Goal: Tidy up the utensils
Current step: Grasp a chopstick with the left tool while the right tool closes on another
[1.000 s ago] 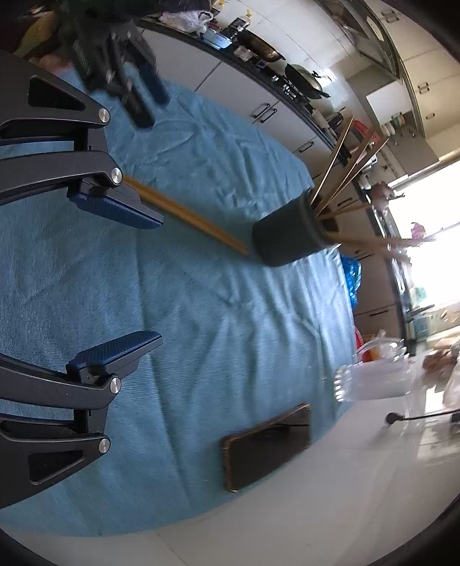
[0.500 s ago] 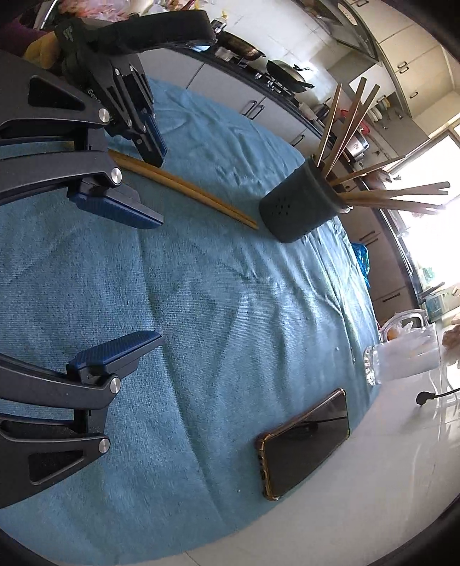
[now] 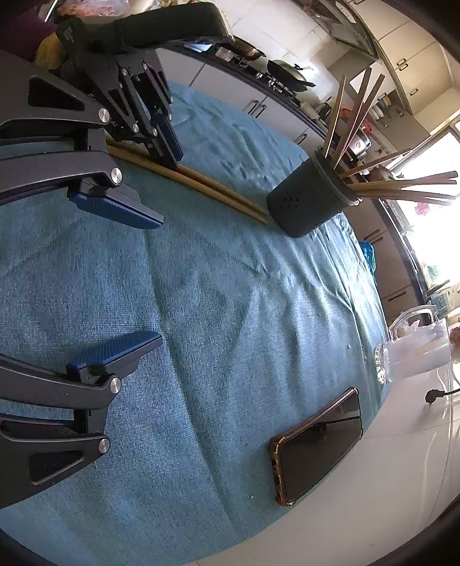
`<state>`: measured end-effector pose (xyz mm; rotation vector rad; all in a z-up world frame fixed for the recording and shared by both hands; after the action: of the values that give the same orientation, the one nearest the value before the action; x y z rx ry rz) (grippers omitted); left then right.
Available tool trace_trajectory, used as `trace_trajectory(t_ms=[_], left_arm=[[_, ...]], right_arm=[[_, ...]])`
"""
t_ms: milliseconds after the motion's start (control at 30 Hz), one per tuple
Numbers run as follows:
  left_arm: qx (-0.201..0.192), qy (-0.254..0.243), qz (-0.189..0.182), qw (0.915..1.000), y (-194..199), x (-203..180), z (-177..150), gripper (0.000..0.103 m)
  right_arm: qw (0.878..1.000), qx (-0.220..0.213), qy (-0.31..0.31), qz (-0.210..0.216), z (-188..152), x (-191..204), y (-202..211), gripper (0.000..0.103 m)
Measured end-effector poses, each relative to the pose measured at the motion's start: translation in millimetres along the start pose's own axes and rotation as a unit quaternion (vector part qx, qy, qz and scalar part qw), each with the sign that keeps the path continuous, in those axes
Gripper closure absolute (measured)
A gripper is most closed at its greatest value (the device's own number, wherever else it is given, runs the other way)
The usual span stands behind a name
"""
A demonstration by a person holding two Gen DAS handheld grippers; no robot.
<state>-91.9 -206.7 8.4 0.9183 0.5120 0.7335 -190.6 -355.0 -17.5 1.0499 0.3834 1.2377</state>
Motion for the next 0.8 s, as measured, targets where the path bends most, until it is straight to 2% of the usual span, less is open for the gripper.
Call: trace_trajectory(t_ms=[33,100,200,367,433,567,700,767,800], left_arm=[[0.001,0.010,-0.004,0.9999,0.2,2.6,0.7,0.087],[0.002,0.051,-0.012,0.9986,0.9,13.9,1.4,0.096],[0.011,0.128,-0.035,0.9911,11.4,33.0,-10.6,0.096],[0.009,0.200,-0.071,0.9772,34.7,49.5,-47.5,0.096],[0.002,0.215,-0.082,0.9732,38.4,53.5,-55.7,0.096],[-0.003,0.223,-0.083,0.9713,38.0,52.1,-58.3,0.096],[-0.001,0.233,-0.085,0.9687,39.4,52.9,-59.1,0.096],[-0.004,0.238,-0.089,0.9671,38.4,54.3,-58.9,0.096],[-0.004,0.241,-0.091,0.9663,39.6,55.2,-60.8,0.096]], right_arm=[[1.000,-0.001,0.000,-0.001,0.3,0.4,-0.9,0.038],[1.000,-0.002,0.002,-0.004,0.3,1.7,-1.2,0.038],[1.000,0.002,0.008,-0.001,0.2,6.3,-1.1,0.038],[0.999,0.020,0.032,0.026,0.0,28.2,-6.7,0.038],[0.998,0.029,0.050,0.034,-0.6,46.1,-13.9,0.038],[0.993,0.037,0.104,0.036,-3.5,89.5,-27.3,0.038],[0.988,0.026,0.154,-0.009,-4.0,120.8,-39.5,0.039],[0.984,0.019,0.173,-0.037,-4.5,127.4,-42.6,0.051],[0.982,0.017,0.180,-0.049,-4.9,126.6,-43.3,0.064]])
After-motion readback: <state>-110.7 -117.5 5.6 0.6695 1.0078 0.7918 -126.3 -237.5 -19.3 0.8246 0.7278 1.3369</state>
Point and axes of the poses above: each gripper's, at about its wrist camera, not at the fingertips, and y roughly against the way its jaws point, x to its left, z to its top, the point moved 2 cm from there along -y, roughly the way its jaws point, and after that the axes turned 9 degrees about -z, right-handed, at the moved point
